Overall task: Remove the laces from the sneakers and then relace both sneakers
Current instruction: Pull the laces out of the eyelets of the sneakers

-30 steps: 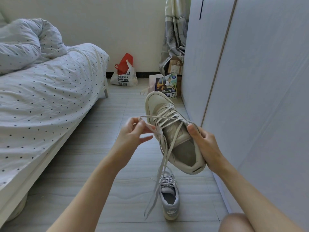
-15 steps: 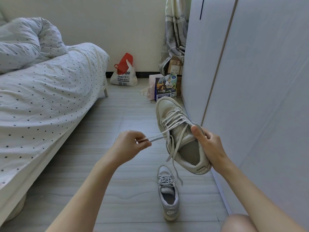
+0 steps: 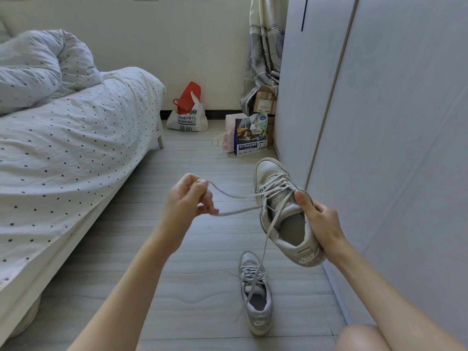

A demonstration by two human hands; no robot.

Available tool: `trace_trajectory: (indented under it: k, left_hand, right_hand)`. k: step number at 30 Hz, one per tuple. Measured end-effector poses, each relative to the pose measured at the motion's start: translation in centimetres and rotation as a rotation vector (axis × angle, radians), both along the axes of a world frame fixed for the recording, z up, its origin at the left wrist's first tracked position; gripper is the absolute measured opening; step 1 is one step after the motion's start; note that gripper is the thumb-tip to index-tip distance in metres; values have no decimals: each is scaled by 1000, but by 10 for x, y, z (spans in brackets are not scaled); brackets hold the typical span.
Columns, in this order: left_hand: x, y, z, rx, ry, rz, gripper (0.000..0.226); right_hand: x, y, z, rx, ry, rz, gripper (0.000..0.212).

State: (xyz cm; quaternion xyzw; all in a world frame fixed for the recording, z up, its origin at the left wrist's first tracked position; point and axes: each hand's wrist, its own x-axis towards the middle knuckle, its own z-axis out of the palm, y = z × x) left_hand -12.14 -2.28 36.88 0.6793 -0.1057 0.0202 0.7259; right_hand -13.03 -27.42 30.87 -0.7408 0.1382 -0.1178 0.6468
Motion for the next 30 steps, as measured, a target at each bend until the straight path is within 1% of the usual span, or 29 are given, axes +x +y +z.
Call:
trace_trajectory:
  k: [3,5,6,8,10,11,13,16,19,21,23,24,27,30]
  left_hand:
    - [1,-9,-11,434,-175,105,21]
    - [4,-8,-18,619,-266,141,20]
    - [5,-6,-21,685,-264,142,17]
    - [8,0,-27,839,-180,98,16]
    - [9,5,-35,1030,-92,32,22]
    - [10,6,-38,1088,-59,11,26]
    - [11,6,-41,1104,-34,11,29]
    - [11,1,-39,1054,-97,78,27]
    - [7,-10,-33,913,-279,101,17]
    - [2,-19,-28,836,-402,84,14]
    - [-2,-26,-24,836,-471,91,15]
    - [-4,-27,-23,840,-488,112,15]
    - [-6,-25,-20,849,-548,193,14]
    - [-10,-24,-15,870,-658,231,12]
  right_hand:
    - [0,2,1,-15,-6,19,65]
    - [0,4,2,-11,-8,22,64]
    - [-1,4,2,-7,-11,18,67]
    - [-2,3,5,0,-23,13,73]
    - [-5,2,7,-10,-36,26,79]
    - [-6,2,8,-18,-46,44,79]
    - [-8,3,10,-22,-60,90,74]
    - [-11,10,11,-15,-62,187,59]
    - [-14,20,13,-47,-67,299,59]
    - [-15,29,14,-73,-87,351,67]
    - [-16,35,15,-114,-97,377,75]
    - [-17,37,16,-120,-105,387,74]
    - [-19,41,18,-125,-110,399,60]
    - [-19,42,19,-219,-110,396,53]
